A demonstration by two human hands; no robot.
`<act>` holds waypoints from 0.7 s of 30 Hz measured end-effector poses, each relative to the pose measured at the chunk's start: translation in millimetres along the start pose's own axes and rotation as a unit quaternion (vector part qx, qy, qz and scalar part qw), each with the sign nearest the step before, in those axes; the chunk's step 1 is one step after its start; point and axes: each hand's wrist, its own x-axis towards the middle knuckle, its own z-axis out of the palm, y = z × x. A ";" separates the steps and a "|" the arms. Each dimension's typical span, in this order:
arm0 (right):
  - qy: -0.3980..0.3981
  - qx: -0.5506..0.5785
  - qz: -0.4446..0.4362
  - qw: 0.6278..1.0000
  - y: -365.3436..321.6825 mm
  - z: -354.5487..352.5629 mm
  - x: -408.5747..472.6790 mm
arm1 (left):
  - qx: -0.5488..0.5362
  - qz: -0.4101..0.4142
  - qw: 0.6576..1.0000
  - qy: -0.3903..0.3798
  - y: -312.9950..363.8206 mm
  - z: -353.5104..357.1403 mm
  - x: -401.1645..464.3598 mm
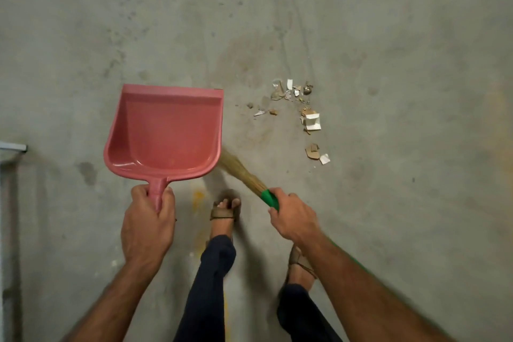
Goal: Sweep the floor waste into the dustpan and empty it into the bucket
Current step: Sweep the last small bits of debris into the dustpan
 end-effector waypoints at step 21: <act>0.141 0.281 0.175 0.933 3.9 -11.8 -106.5 | 0.048 0.121 0.982 -0.135 -10.0 7.6 168.7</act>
